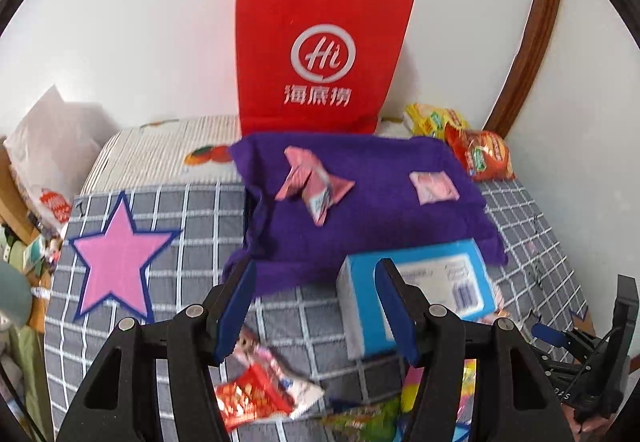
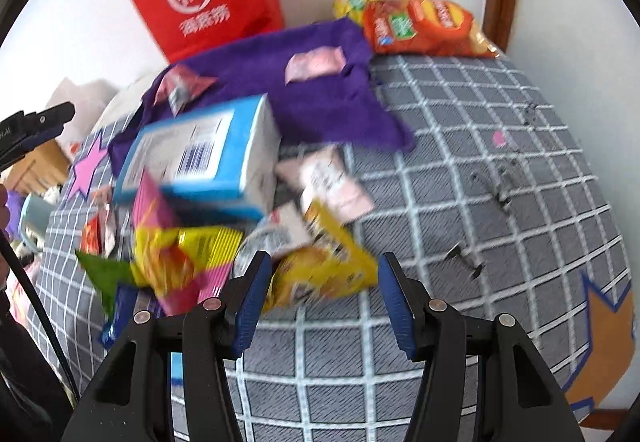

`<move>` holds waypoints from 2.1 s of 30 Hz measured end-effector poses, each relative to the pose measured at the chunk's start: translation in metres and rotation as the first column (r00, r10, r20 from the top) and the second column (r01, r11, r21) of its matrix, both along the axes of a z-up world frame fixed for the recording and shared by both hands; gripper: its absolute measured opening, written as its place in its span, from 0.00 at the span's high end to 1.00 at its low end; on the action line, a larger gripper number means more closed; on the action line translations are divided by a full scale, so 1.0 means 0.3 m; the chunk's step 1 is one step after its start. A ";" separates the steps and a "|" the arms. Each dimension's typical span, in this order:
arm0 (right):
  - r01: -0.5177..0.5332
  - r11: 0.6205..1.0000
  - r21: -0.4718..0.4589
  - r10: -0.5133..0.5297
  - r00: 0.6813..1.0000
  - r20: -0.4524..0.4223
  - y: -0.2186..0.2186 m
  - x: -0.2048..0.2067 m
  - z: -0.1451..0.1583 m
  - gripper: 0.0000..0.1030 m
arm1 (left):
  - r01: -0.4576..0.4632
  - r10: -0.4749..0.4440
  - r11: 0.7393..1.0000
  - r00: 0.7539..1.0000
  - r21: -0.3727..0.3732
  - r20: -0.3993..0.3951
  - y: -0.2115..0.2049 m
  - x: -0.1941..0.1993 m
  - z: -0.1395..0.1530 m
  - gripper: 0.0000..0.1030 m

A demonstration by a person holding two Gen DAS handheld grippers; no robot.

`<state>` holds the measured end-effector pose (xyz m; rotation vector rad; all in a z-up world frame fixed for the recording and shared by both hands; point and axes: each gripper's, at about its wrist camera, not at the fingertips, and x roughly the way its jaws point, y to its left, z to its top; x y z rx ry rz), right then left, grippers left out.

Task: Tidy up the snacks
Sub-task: 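Move left tool to the red candy packet while right tool reaches the yellow snack bag, then close left tool on the red candy packet while right tool grasps the yellow snack bag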

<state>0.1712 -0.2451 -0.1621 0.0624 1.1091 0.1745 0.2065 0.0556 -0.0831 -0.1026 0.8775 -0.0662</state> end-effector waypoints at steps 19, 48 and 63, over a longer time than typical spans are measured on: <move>0.046 0.996 -0.077 -0.042 0.997 0.061 -0.041 0.006 -0.121 0.49 | -0.129 0.128 0.992 0.988 -0.005 -0.090 0.167 -0.106 -0.152 0.43; 0.099 0.991 -0.093 -0.080 0.979 0.190 -0.056 -0.025 -0.142 0.54 | -0.121 0.134 0.986 0.984 0.116 -0.114 0.091 -0.192 -0.388 0.42; 0.109 0.991 -0.074 -0.092 0.976 0.199 -0.063 -0.044 -0.129 0.58 | -0.098 0.096 0.995 0.991 -0.015 -0.098 0.136 -0.204 -0.305 0.57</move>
